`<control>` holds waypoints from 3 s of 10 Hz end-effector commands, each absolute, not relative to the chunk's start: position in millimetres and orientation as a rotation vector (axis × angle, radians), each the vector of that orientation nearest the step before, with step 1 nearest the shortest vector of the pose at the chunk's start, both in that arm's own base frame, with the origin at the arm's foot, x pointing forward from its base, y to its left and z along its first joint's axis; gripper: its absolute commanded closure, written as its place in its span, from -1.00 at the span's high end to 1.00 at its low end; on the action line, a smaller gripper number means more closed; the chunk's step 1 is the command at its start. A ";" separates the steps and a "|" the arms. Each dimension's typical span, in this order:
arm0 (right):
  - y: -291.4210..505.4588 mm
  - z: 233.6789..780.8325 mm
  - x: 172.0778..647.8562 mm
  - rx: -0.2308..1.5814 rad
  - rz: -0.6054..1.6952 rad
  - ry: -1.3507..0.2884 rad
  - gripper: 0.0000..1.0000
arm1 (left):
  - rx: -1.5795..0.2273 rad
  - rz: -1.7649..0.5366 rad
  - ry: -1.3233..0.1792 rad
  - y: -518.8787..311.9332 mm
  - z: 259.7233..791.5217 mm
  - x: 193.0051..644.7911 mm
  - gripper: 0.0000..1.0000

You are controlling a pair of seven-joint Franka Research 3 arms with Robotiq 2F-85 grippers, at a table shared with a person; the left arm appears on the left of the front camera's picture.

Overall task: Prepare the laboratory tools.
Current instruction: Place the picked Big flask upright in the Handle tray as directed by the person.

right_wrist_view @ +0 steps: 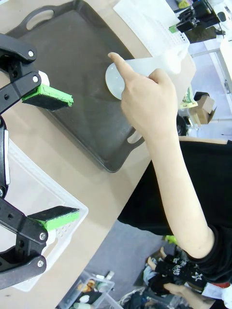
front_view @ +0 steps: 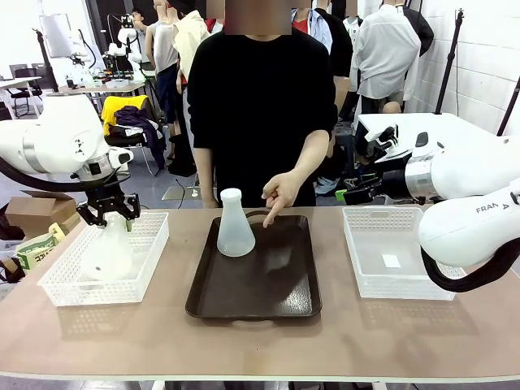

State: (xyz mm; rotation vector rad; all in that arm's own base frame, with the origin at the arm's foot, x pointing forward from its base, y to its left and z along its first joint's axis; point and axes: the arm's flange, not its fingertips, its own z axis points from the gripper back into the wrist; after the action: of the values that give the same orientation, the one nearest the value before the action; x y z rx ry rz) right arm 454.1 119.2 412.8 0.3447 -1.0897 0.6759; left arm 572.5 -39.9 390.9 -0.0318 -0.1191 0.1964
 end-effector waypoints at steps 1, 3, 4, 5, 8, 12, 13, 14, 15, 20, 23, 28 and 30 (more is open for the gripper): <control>117.0 415.3 442.7 0.361 0.654 -1.167 1.00 | -0.057 0.201 -0.124 -33.5 398.9 564.8 -1.00; 117.0 415.3 442.7 0.361 0.654 -1.167 1.00 | -0.036 0.200 -0.125 -39.2 394.5 572.1 -1.00; 117.0 415.3 442.7 0.361 0.654 -1.167 1.00 | -0.036 0.200 -0.125 -39.2 394.5 572.1 -1.00; 117.0 415.3 442.7 0.361 0.654 -1.167 1.00 | -0.036 0.200 -0.125 -39.2 394.5 572.1 -1.00; 117.0 415.3 442.7 0.361 0.654 -1.167 1.00 | -0.117 0.144 -0.236 -37.6 436.4 552.8 -1.00; 117.0 415.3 442.7 0.361 0.654 -1.167 1.00 | -0.363 -0.120 -0.318 -47.6 480.4 528.1 -1.00; 117.0 415.3 442.7 0.361 0.654 -1.167 1.00 | -0.395 -0.162 -0.322 -53.5 483.8 525.4 -1.00; 117.0 415.3 442.7 0.361 0.654 -1.167 1.00 | -0.426 -0.211 -0.323 -60.3 487.4 520.0 -1.00; 117.0 415.3 442.7 0.361 0.654 -1.167 1.00 | -0.465 -0.293 -0.342 -66.1 492.3 514.8 -1.00; 117.0 415.3 442.7 0.361 0.654 -1.167 1.00 | -0.475 -0.313 -0.375 -74.0 497.6 515.8 -1.00; 117.0 415.3 442.7 0.361 0.654 -1.167 1.00 | -0.475 -0.313 -0.375 -74.0 497.6 515.8 -1.00; 117.0 415.3 442.7 0.361 0.654 -1.167 1.00 | -0.732 -0.726 -0.550 -170.1 501.8 477.8 -1.00; 117.0 415.3 442.7 0.361 0.654 -1.167 1.00 | -0.787 -0.807 -0.589 -196.9 485.7 472.4 -1.00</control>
State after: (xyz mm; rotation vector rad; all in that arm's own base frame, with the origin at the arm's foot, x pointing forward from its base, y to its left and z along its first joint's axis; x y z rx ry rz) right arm 454.2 119.2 412.8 0.3446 -1.0896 0.6758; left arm 468.9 -209.4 507.1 -0.7353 -0.5578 -0.7735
